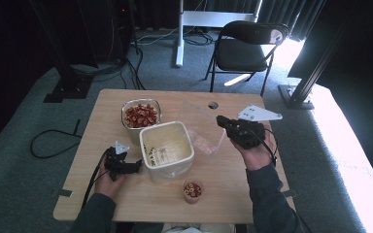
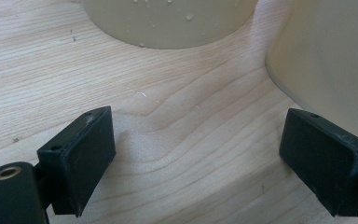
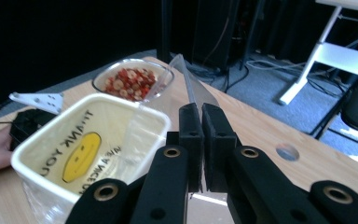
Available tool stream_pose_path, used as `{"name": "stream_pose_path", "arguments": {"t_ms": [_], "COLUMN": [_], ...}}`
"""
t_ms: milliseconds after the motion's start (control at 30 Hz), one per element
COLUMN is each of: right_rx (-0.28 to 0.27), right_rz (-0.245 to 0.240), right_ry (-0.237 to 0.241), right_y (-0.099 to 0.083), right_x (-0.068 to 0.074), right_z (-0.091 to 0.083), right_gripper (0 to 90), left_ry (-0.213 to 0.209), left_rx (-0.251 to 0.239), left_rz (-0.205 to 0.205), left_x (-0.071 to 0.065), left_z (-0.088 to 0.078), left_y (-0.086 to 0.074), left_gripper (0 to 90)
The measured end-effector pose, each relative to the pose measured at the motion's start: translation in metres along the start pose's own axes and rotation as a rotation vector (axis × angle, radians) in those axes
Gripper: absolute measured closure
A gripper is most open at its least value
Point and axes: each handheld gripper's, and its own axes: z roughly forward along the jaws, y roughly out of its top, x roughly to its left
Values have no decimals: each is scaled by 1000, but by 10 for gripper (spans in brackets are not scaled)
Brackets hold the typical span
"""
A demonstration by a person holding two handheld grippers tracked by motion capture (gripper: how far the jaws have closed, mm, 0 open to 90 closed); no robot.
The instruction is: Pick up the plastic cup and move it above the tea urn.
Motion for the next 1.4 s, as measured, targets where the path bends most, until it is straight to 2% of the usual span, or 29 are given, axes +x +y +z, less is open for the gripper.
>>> {"name": "stream_pose_path", "arguments": {"t_ms": [133,333,633,700,733,800,867,933,1200,1333,1400], "right_rx": [-19,-43,-53,-46,-66,-93,-114,-110,-58,-24,-3], "right_rz": [-31,-54,-75,-76,-68,-45,-38,-40,-41,-31,-11], "right_ry": [6,18,91,125,138,146,143,134,113,95,84], "right_y": [9,17,20,19,18,18,18,17,0,-17,-28], "right_x": [10,20,37,40,41,40,38,37,29,22,18], "right_z": [3,5,18,23,25,24,21,20,25,29,31], "right_gripper": [880,880,878,829,711,636,605,594,552,530,524], "left_ry": [-1,1,-1,-1,-1,0,1,1,0,0,0], "left_rx": [2,-2,1,-1,1,-2,-2,-2,0,0,1], "left_rz": [0,0,-1,-2,-1,-2,-1,-1,-1,0,-1], "left_x": [0,0,0,0,0,0,0,0,0,0,0], "left_z": [0,0,0,0,0,0,0,0,0,0,0], "left_y": [0,0,0,0,0,0,0,0,0,0,0], "left_gripper": [110,110,110,110,110,110,110,110,110,110,110]}}
